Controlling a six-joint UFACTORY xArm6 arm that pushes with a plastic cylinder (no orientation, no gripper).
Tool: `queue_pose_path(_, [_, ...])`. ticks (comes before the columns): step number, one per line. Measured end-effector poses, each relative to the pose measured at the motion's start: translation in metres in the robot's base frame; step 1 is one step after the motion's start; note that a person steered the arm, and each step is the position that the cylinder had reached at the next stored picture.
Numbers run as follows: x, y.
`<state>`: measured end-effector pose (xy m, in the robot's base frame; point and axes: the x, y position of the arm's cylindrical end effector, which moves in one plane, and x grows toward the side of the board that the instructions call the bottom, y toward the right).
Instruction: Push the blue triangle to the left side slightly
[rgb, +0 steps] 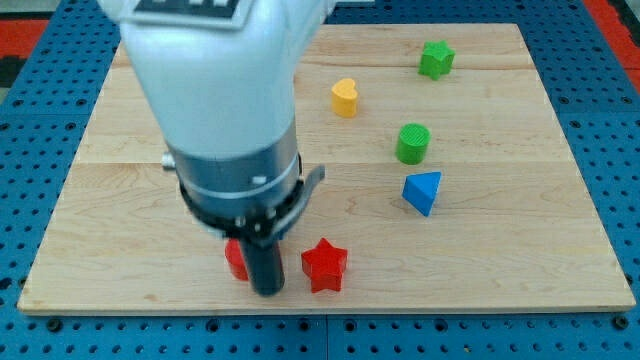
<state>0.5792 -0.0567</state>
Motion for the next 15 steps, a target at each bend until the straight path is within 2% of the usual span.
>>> queue_pose_path(1, [-0.038,0.000])
queue_pose_path(5, [-0.039,0.012])
queue_pose_path(7, [-0.098,0.079])
queue_pose_path(8, [-0.078,0.080])
queue_pose_path(11, [-0.073,0.140])
queue_pose_path(12, [-0.047,0.164])
queue_pose_path(13, [-0.059,0.212])
queue_pose_path(14, [-0.079,0.188])
queue_pose_path(15, [-0.079,0.125])
